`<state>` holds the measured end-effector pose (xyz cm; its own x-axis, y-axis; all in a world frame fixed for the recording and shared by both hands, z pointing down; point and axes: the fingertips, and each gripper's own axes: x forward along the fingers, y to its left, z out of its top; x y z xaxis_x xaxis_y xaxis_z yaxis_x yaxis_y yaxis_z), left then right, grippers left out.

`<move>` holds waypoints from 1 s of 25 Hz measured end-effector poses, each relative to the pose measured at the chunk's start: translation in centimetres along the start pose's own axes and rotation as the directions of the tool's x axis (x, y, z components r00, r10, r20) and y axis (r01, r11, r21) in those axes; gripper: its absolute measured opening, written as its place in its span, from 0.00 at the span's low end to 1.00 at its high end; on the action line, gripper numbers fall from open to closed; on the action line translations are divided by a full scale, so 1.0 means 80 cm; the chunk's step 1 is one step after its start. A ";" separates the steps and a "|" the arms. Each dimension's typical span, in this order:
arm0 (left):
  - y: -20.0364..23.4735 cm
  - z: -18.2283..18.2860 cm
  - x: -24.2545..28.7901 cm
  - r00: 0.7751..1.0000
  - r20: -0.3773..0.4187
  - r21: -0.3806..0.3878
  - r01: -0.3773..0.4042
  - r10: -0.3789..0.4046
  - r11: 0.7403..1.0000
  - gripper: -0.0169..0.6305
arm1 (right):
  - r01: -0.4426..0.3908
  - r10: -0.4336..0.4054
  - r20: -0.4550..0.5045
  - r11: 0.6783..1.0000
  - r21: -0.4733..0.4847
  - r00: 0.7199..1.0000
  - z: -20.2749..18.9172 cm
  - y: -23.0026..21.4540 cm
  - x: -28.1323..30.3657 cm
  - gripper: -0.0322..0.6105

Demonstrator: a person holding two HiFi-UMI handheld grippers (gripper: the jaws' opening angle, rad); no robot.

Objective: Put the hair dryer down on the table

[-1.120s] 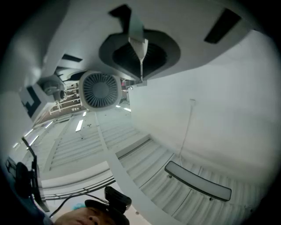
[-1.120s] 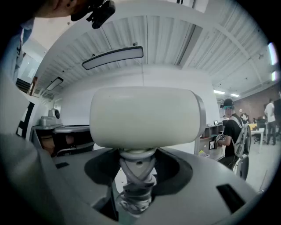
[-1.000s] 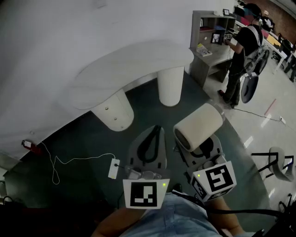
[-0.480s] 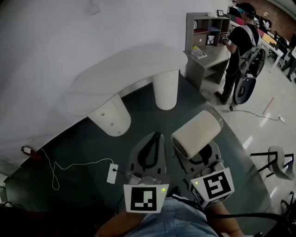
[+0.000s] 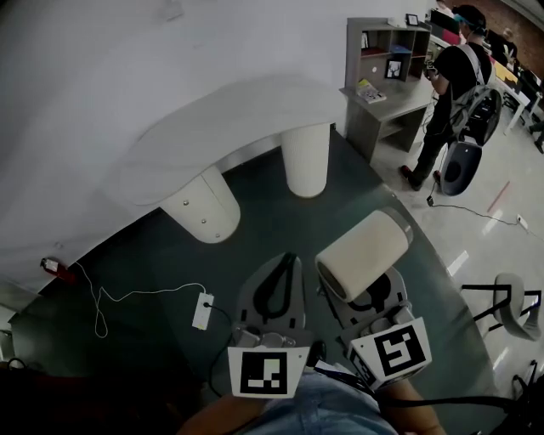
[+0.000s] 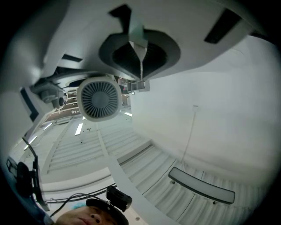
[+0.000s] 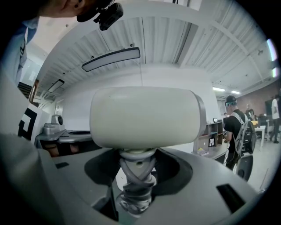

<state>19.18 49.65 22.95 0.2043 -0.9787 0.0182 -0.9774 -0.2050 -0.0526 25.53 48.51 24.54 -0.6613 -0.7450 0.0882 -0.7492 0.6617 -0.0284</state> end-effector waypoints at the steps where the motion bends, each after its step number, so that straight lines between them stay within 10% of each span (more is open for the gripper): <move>1: 0.002 -0.001 0.003 1.000 -0.004 0.001 -0.007 0.007 1.000 0.05 | -0.006 0.006 -0.007 1.000 0.007 1.000 -0.003 -0.002 0.003 0.40; 25: 0.180 0.008 0.228 0.999 0.031 0.004 0.023 -0.023 1.000 0.05 | 0.035 -0.035 0.002 0.999 0.022 0.999 0.036 -0.083 0.273 0.40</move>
<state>8.84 28.84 21.92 0.2285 -0.9735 -0.0112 -0.9721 -0.2276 -0.0560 15.92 27.58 23.79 -0.6343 -0.7681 0.0871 -0.7728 0.6328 -0.0474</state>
